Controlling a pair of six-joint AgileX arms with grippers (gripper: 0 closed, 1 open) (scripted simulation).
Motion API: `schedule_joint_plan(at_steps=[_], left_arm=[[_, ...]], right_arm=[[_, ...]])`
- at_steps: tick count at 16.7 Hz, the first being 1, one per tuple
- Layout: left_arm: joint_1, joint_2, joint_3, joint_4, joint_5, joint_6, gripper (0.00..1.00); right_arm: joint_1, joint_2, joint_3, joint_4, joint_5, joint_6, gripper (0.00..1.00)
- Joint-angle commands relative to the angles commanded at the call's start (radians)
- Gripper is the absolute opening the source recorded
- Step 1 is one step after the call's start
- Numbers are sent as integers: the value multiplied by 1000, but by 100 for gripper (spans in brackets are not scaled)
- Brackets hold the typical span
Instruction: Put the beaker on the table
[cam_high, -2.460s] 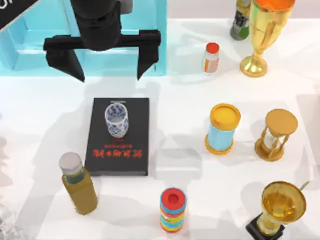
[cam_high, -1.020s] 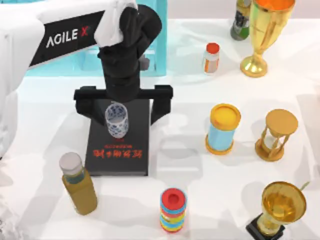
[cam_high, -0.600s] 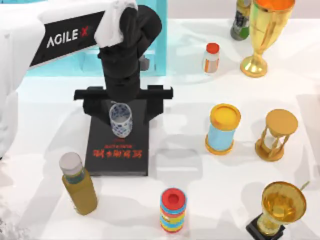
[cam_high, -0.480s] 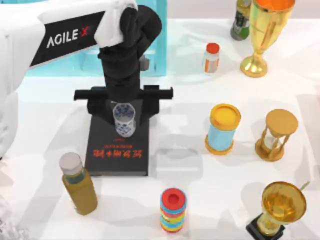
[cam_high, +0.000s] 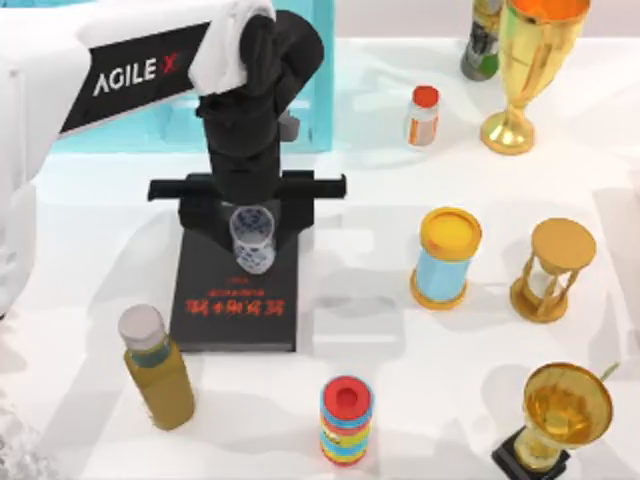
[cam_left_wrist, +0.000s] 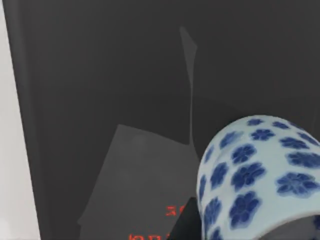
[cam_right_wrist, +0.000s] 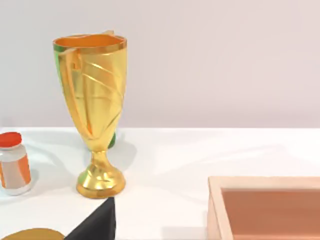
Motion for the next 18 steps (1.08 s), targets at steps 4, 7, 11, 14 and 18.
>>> schedule_joint_plan(at_steps=[4,7,11,14,18], left_arm=[[0,0,0,0,0,0,0],[0,-1,4,-4,-1,2,0],[-1,-14,92,-106,-1,0,0],[-1,-26,154,-180,0,0,0],[0,-21,156,-181,-1,1,0]], right_arm=[[0,0,0,0,0,0,100],[0,0,0,0,0,0,100],[0,0,0,0,0,0,100],[0,0,0,0,0,0,100],[0,0,0,0,0,0,100]])
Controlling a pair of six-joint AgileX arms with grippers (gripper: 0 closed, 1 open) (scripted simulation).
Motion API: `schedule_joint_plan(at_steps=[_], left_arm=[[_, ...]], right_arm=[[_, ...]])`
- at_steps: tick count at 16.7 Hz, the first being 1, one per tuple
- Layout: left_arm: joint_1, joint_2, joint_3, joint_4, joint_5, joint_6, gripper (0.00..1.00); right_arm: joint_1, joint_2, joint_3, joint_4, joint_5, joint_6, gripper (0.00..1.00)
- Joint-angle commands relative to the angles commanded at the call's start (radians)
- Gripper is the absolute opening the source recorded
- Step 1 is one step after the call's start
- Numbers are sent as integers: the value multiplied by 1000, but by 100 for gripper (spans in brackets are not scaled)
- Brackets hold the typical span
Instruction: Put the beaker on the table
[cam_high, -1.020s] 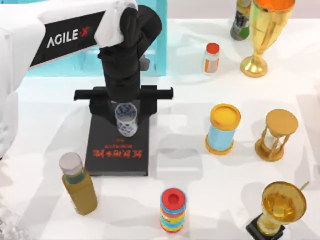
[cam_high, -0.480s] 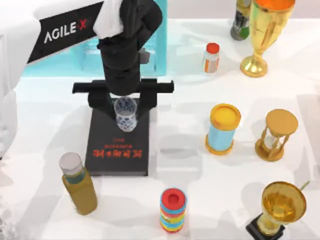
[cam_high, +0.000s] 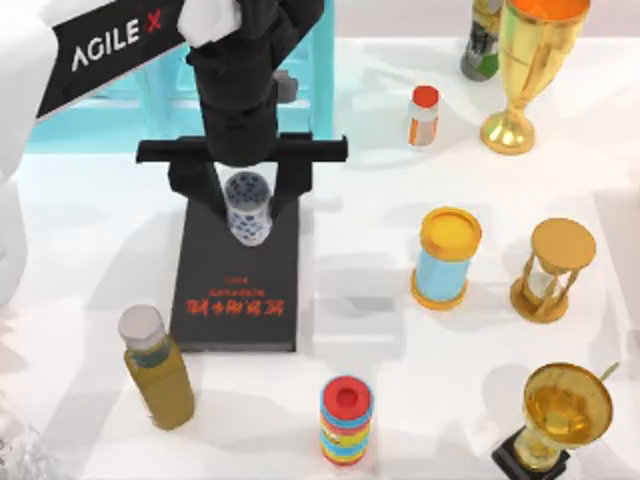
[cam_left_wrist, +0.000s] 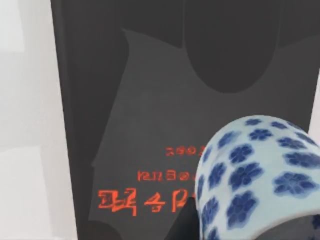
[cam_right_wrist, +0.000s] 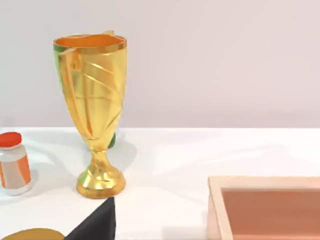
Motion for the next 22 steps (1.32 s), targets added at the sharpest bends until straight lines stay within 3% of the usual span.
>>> schedule_joint_plan(at_steps=[3,11,17,22], left_arm=[[37,-38,-37,-1,-2,37,0],[296,-301,-282,-12,-2,292,0],[303,-303,-305,3,-4,303,0],[308,-288,-454,187,-2,305,0]], right_arm=[[0,0,0,0,0,0,100],[0,0,0,0,0,0,100],[0,0,0,0,0,0,100],[0,0,0,0,0,0,100]])
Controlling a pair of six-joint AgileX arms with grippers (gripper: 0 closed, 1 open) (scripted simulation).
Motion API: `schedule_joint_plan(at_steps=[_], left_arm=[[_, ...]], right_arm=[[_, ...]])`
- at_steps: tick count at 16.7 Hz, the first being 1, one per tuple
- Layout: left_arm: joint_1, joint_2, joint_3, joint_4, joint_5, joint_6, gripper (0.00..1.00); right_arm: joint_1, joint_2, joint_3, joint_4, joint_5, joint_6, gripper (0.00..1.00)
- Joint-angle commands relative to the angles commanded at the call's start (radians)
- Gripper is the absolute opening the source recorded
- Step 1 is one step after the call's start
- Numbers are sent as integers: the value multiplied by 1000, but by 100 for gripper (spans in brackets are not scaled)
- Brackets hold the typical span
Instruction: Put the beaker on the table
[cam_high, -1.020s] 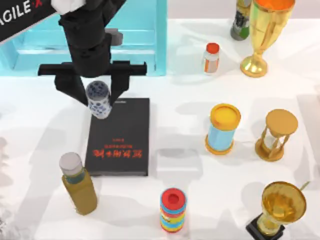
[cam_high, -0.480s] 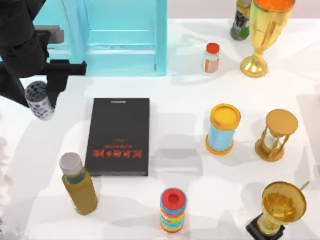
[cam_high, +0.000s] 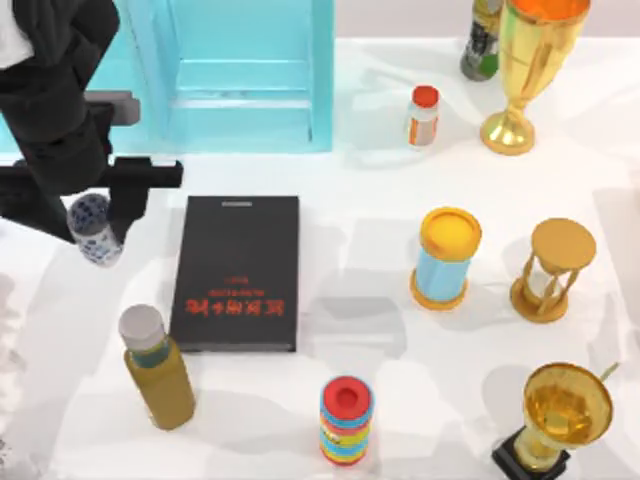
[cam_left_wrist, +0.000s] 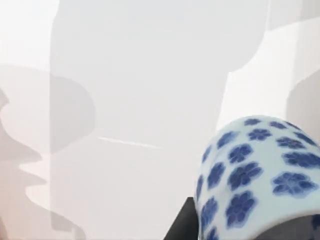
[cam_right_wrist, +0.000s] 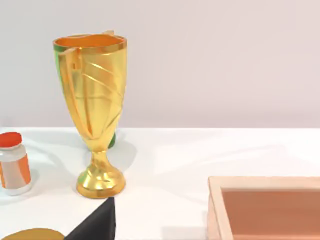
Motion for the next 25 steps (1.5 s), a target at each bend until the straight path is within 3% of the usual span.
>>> schedule_joint_plan(at_steps=[6,19,25], left_arm=[[2,16,-45,46,0,1,0],[2,16,-45,46,0,1,98],[2,16,-45,46,0,1,100]], right_arm=[[0,0,0,0,0,0,100],[0,0,0,0,0,0,100],[0,0,0,0,0,0,100]])
